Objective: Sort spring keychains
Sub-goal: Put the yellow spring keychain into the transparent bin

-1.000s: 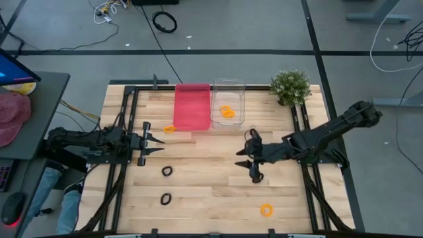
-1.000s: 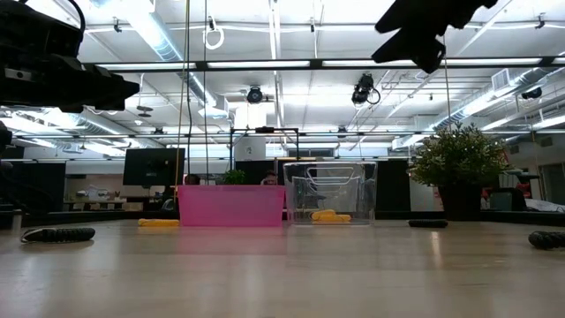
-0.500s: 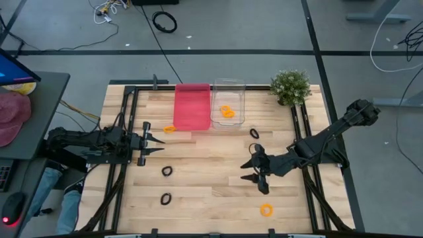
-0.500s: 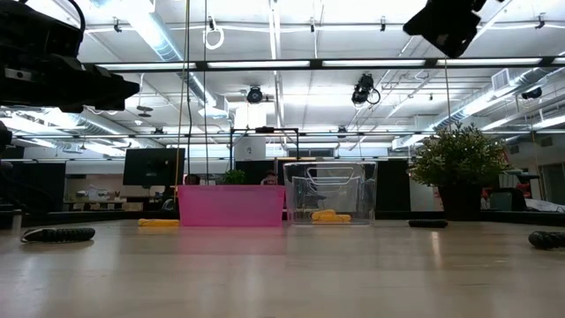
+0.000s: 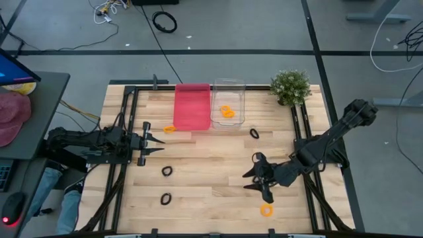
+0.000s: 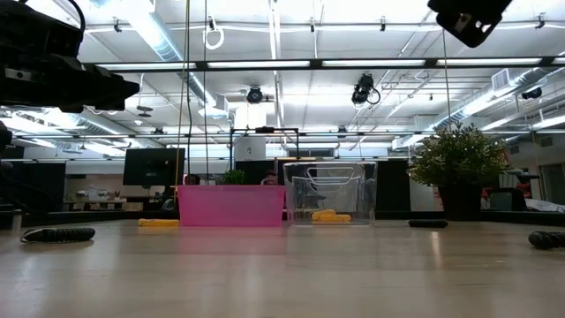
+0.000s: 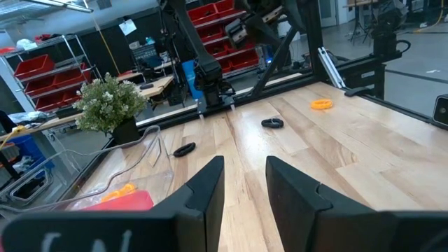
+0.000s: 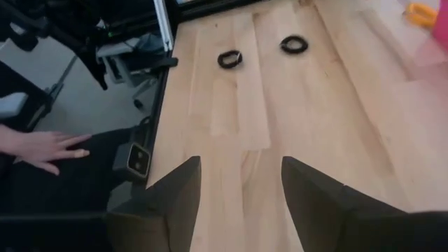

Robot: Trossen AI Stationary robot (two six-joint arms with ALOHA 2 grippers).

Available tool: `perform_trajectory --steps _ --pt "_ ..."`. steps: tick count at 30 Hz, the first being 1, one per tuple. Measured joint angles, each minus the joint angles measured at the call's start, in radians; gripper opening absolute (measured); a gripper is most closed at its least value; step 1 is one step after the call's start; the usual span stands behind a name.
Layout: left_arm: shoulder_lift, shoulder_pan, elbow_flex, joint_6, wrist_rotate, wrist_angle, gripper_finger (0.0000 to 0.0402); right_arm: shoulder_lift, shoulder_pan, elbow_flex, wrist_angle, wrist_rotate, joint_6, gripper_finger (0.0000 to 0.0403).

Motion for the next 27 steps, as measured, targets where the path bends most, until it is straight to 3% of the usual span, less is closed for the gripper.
perform_trajectory --steps 19,27 --pt "0.0 0.0 0.0 0.0 0.0 0.0 0.0112 0.009 0.112 0.0 -0.017 -0.007 0.1 0.0183" --pt "0.0 0.0 0.0 0.0 0.0 0.0 0.0112 0.047 0.211 0.001 -0.209 -0.012 0.263 0.0159"
